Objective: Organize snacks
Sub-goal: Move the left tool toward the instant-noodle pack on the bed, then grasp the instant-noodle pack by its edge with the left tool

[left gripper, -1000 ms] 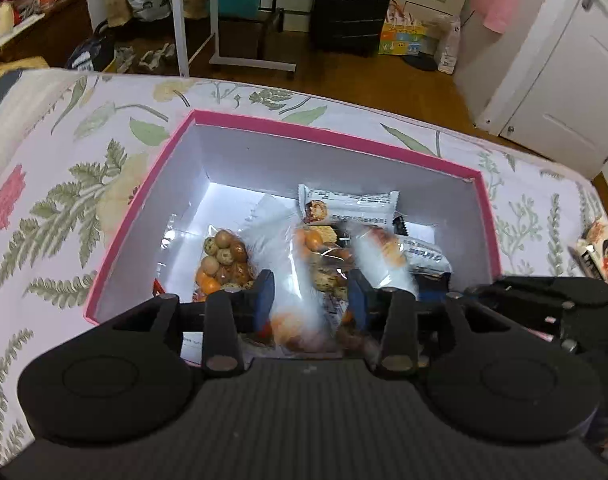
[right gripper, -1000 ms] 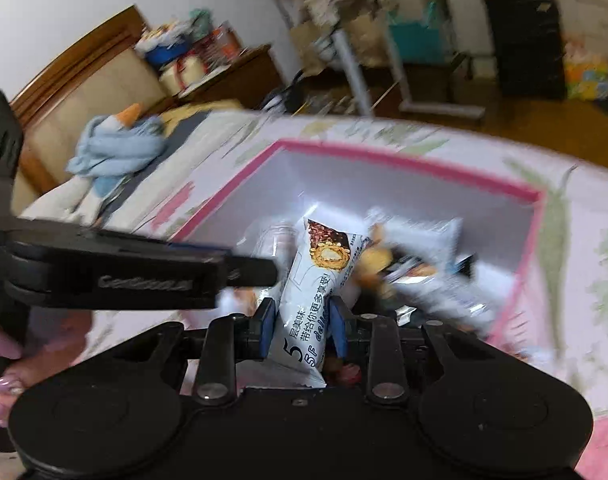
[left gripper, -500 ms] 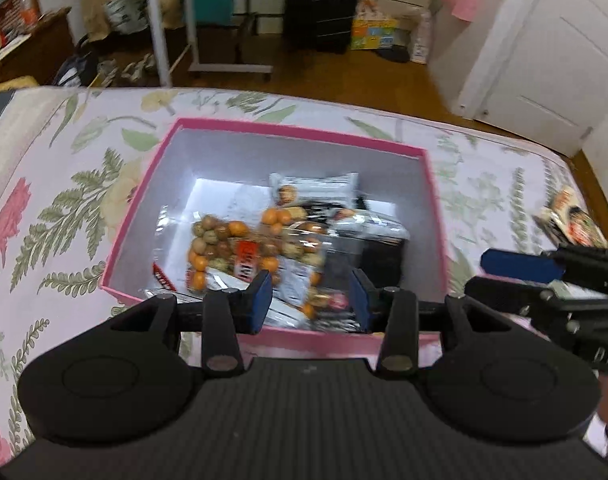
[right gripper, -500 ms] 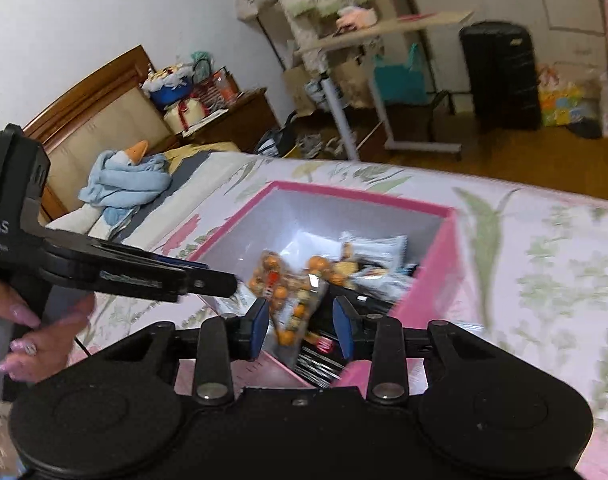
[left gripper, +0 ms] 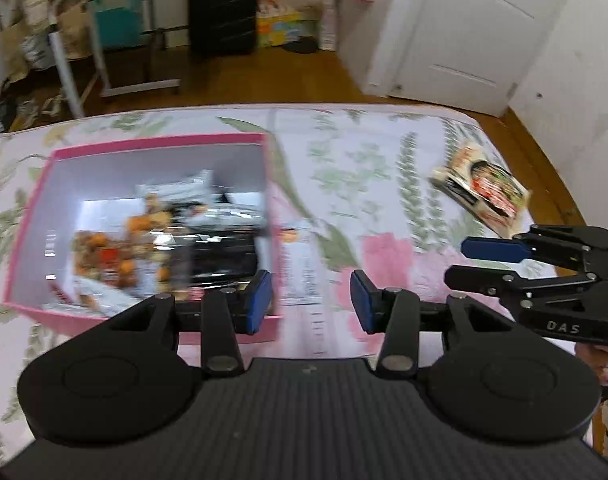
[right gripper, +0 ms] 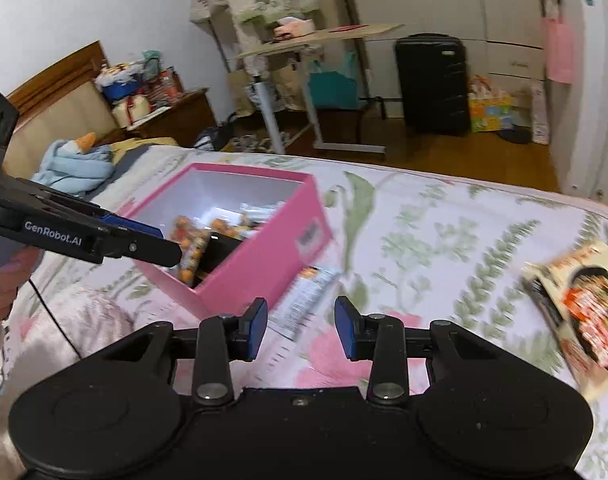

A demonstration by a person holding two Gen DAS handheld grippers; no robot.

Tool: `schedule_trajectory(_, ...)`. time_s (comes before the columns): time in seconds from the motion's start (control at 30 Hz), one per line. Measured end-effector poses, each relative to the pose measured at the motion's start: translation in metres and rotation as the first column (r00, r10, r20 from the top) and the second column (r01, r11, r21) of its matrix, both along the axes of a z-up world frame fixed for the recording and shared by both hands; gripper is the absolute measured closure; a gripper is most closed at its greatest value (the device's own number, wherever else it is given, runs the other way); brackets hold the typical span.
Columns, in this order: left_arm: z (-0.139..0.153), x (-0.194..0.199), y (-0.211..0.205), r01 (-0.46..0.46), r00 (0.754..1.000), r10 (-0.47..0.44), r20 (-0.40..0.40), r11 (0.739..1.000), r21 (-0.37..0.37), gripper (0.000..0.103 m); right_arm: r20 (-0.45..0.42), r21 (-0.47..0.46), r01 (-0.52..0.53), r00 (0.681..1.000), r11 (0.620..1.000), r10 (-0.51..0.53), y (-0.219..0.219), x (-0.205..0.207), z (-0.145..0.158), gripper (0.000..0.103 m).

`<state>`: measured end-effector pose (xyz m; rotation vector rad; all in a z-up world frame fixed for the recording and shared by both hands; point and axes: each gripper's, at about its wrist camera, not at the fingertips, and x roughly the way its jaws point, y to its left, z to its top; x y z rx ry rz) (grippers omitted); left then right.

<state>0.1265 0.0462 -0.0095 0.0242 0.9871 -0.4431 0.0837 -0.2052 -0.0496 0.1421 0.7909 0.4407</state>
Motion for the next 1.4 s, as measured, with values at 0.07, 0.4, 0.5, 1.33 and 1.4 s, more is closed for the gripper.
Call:
schedule_trajectory(0.07,-0.006,0.0,-0.017,0.026,1.0,-0.026,-0.009,1.0,-0.013,0.06,-0.006,0.016,0.028,1.0,0.999,-0.028,-0.014,-0.004,-0.004,0.058)
schedule_trajectory(0.4,-0.029,0.019,-0.116,0.197,0.98,-0.196,0.025,0.979,-0.048,0.06,-0.042,-0.033,0.213,0.976,0.977,-0.214,-0.101,-0.022,-0.026,0.035)
schedule_trajectory(0.5,-0.04,0.036,-0.152,0.286,0.958,-0.284,0.05,0.957,-0.04,0.059,-0.018,-0.063,0.293,0.955,0.954,-0.295,-0.13,-0.026,-0.034,0.029)
schedule_trajectory(1.33,-0.138,0.186,-0.319,0.497,0.867,-0.497,0.035,0.862,-0.095,0.047,-0.187,0.197,0.646,0.763,0.737,-0.619,-0.253,0.028,-0.146,0.013)
schedule_trajectory(1.4,-0.14,0.188,-0.325,0.519,0.855,-0.517,0.045,0.847,-0.114,0.046,-0.187,0.196,0.635,0.772,0.747,-0.608,-0.256,0.032,-0.146,0.013)
